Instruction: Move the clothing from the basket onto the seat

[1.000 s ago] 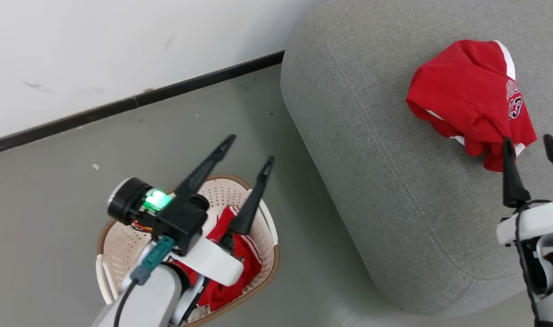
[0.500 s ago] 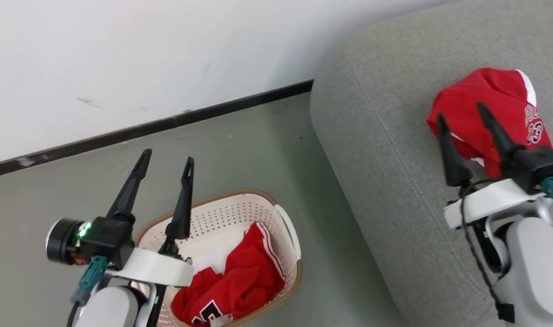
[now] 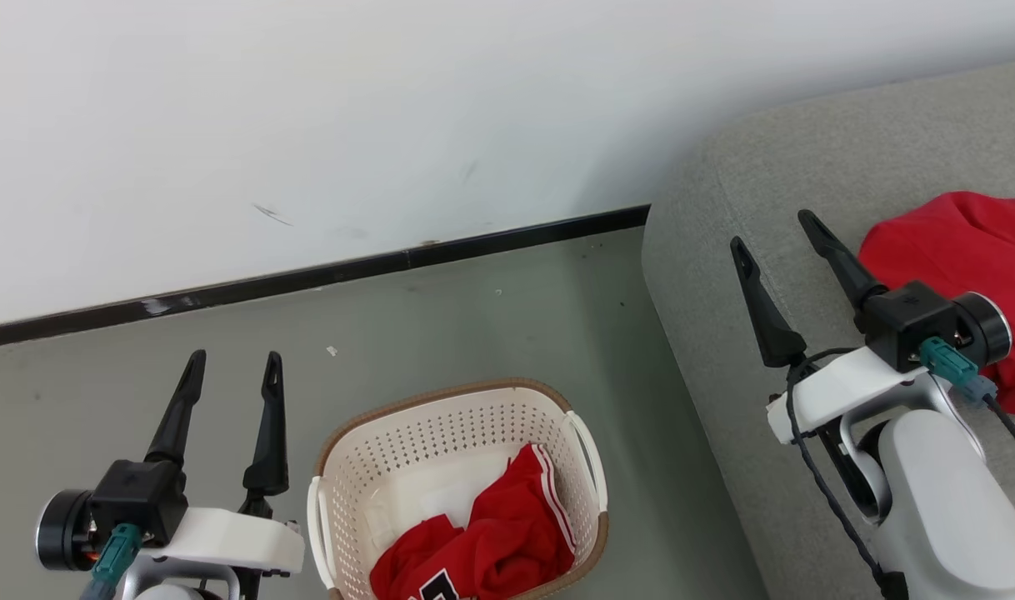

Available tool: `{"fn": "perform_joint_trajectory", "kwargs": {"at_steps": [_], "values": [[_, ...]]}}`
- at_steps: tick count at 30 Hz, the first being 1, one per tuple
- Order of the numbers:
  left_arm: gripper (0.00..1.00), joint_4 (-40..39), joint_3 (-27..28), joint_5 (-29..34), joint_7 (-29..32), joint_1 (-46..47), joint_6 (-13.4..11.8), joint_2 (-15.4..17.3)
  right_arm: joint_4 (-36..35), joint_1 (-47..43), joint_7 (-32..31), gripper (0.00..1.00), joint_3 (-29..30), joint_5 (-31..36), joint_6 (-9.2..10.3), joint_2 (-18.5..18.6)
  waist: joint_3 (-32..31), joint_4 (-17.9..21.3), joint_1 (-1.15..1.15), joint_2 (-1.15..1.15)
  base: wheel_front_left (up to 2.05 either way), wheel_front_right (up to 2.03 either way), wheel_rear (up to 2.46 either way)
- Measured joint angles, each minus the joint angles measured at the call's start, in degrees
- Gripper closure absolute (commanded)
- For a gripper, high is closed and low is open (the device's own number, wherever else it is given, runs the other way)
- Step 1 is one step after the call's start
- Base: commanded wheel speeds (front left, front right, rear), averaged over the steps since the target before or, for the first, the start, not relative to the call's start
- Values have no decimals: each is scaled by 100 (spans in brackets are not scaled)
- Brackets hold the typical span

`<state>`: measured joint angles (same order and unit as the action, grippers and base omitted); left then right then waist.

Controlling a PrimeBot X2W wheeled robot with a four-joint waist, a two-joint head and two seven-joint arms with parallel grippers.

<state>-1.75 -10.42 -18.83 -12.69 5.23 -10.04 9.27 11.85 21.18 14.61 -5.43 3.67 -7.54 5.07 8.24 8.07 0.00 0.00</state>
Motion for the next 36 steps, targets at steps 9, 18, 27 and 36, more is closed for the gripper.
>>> {"fn": "perform_joint_trajectory", "kwargs": {"at_steps": [9,18,27,36], "values": [[0,302,24,-59,-51,-371,-16,-7,4,-485,0,0,-57,55,0,-103,-330,-361,0,0,0,0,0],[0,487,-7,-58,-51,-474,-23,-22,-100,-1038,0,0,143,54,0,-158,-610,-632,0,0,0,0,0],[0,715,-143,-69,-43,-501,-33,-49,-414,-1623,0,0,419,-60,0,-235,-897,-842,0,0,0,0,0],[0,799,-174,-93,38,-593,-31,-82,-458,-2123,0,0,298,-478,0,-279,-1086,-856,0,0,0,0,0]]}}
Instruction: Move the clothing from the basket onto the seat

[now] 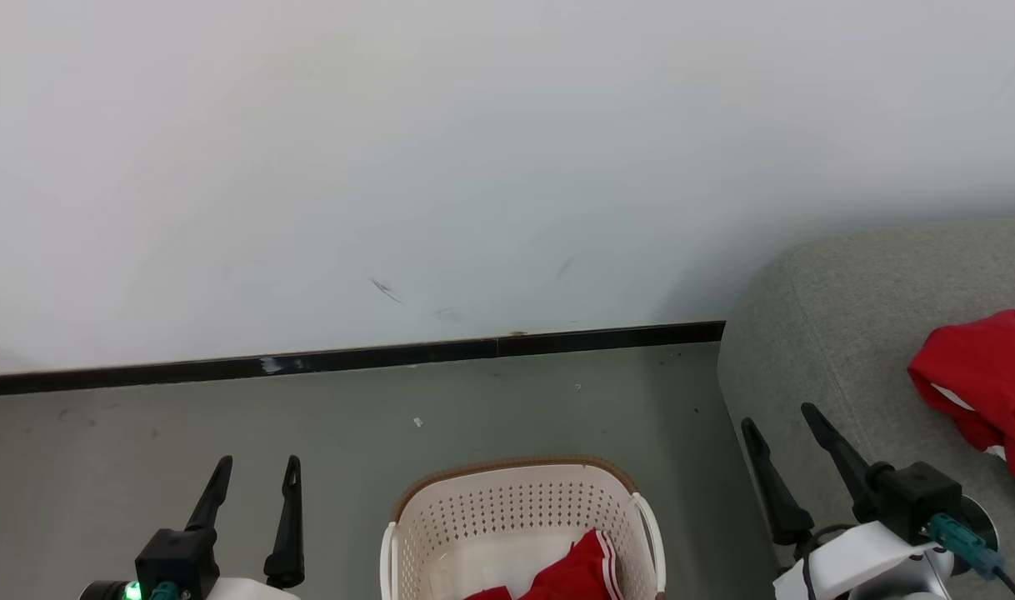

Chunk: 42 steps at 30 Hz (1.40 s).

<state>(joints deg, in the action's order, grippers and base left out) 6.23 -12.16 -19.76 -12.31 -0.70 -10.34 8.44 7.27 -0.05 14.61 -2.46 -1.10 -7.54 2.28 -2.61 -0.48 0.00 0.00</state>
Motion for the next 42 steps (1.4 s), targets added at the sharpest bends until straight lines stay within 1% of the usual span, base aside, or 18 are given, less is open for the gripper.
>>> {"fn": "perform_joint_trajectory", "kwargs": {"at_steps": [5,8,16,38,42], "values": [[0,3,-45,0,67,1,1,-47,-138,-59,0,0,3,-290,0,0,3,8,0,0,0,0,0],[0,2,-71,0,73,3,37,-82,-155,-158,0,0,-8,-358,2,1,9,14,0,0,0,0,0],[0,8,-78,-1,115,9,36,-83,-292,-210,0,0,-49,-479,2,0,45,30,0,0,0,0,0],[0,34,21,-1,115,62,-11,-75,-405,-260,0,0,-57,-544,2,0,170,50,0,0,0,0,0],[0,66,24,0,116,66,-11,-23,-465,-341,0,0,-59,-544,3,0,208,48,0,0,0,0,0]]}}
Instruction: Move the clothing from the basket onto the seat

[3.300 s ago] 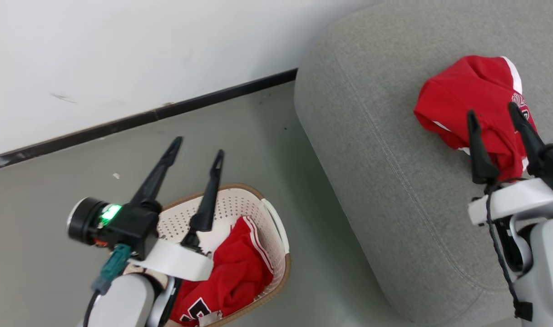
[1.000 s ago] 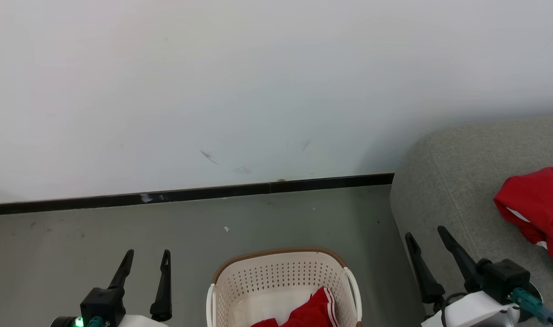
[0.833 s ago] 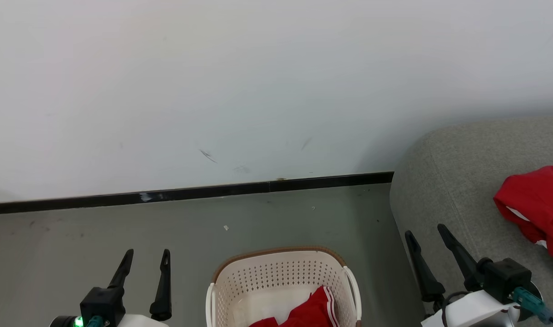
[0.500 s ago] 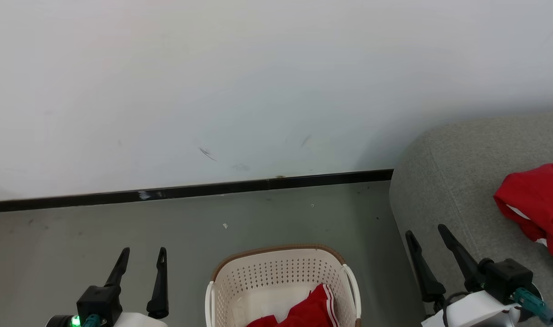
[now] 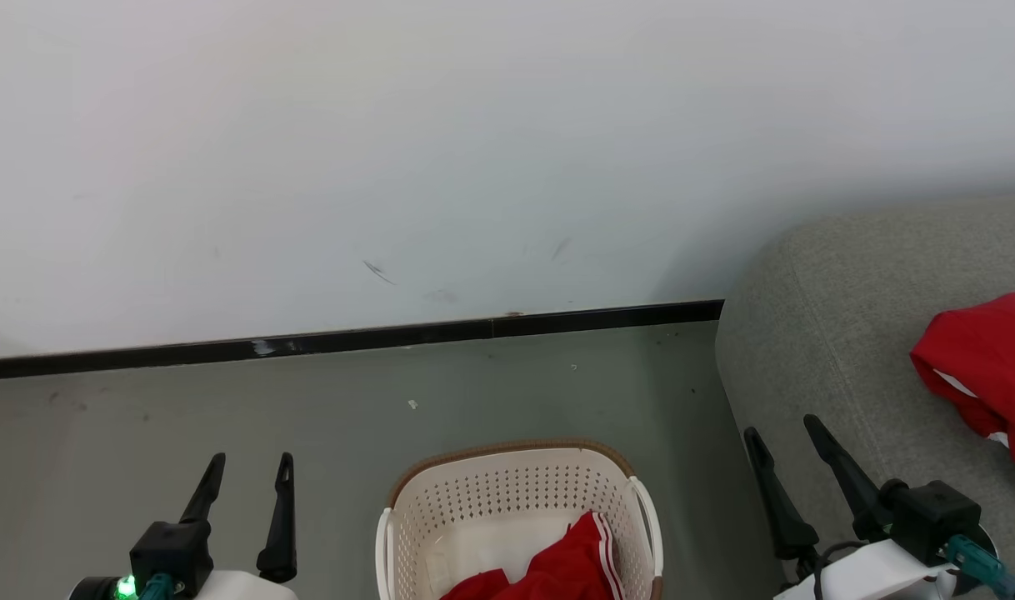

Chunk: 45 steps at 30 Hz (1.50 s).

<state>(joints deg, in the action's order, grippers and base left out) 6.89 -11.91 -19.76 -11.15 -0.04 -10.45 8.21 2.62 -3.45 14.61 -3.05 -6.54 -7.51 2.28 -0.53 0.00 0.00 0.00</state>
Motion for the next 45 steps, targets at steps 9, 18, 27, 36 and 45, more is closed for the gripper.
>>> {"fn": "perform_joint_trajectory", "kwargs": {"at_steps": [9,18,27,36,45], "values": [[0,265,-186,149,259,211,10,250,-65,-48,0,0,55,53,0,-1,158,12,0,0,0,0,0],[0,688,-706,293,533,507,332,260,-290,-119,0,0,347,223,0,-8,403,74,0,0,0,0,0],[0,1082,-1091,427,699,839,568,51,-600,-129,0,0,633,269,0,-9,742,189,0,0,0,0,0],[0,1461,-1299,481,756,1134,734,-110,-855,-102,0,0,761,269,0,-11,1117,333,0,0,0,0,0],[0,1827,-1497,612,756,1490,861,-246,-1059,16,0,0,723,249,0,-12,1626,548,0,0,0,0,0]]}}
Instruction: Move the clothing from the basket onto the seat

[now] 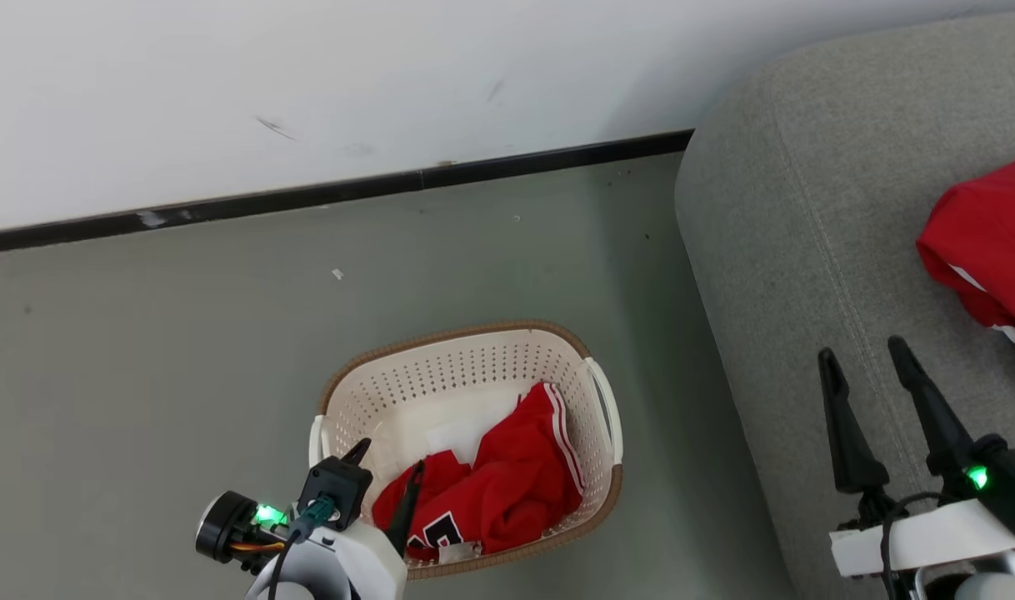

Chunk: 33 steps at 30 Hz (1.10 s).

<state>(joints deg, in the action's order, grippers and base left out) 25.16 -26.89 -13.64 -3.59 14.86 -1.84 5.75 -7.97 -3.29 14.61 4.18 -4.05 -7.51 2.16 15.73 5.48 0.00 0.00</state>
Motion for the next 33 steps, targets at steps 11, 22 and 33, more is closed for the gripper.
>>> {"fn": "perform_joint_trajectory", "kwargs": {"at_steps": [11,22,33], "values": [[0,363,-185,143,-29,371,104,-49,-233,544,1,0,-125,-78,0,1,695,324,0,0,0,0,0],[0,630,-331,278,-156,731,156,-94,-274,1110,1,0,-309,-254,0,2,1344,658,0,0,0,0,0],[0,884,-448,369,-257,975,201,-149,-275,1567,1,0,-481,-365,0,4,1916,950,0,0,0,0,0]]}}
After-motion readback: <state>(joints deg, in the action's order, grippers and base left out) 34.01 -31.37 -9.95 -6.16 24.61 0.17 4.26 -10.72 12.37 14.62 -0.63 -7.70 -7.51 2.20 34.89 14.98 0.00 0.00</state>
